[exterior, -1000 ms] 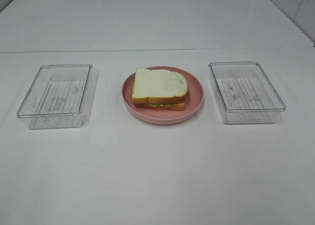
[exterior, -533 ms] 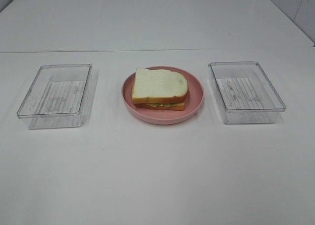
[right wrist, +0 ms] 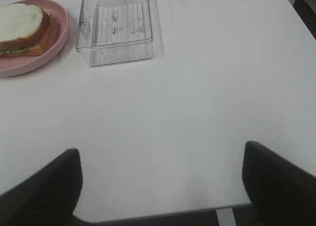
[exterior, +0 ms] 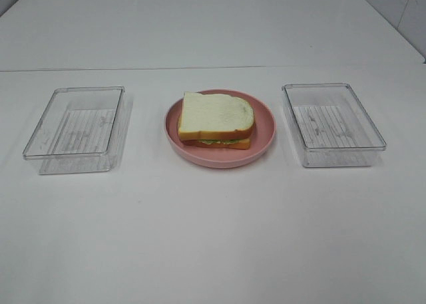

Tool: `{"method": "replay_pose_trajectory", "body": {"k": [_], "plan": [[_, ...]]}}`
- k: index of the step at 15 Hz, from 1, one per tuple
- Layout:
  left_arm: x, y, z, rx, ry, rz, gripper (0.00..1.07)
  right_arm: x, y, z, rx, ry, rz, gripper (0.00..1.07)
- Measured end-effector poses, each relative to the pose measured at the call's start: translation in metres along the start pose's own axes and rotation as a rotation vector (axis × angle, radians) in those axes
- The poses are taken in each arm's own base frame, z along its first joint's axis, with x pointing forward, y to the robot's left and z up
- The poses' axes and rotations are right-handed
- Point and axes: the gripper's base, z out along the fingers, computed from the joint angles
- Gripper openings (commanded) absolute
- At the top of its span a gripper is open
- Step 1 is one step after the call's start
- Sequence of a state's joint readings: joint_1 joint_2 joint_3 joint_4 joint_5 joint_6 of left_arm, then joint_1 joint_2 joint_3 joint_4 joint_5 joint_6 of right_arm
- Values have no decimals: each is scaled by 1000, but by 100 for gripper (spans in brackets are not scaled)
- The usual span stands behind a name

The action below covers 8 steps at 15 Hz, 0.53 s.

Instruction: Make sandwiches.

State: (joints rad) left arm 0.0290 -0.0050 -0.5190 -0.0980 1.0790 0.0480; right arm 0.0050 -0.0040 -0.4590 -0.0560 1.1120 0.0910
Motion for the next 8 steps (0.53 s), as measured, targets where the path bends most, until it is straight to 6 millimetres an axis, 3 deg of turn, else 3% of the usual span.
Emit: {"method": "replay_pose_trajectory", "body": {"k": [8], "plan": [[0,0,0,0,0,0,100,0,0,0,0,0,0,85]]}}
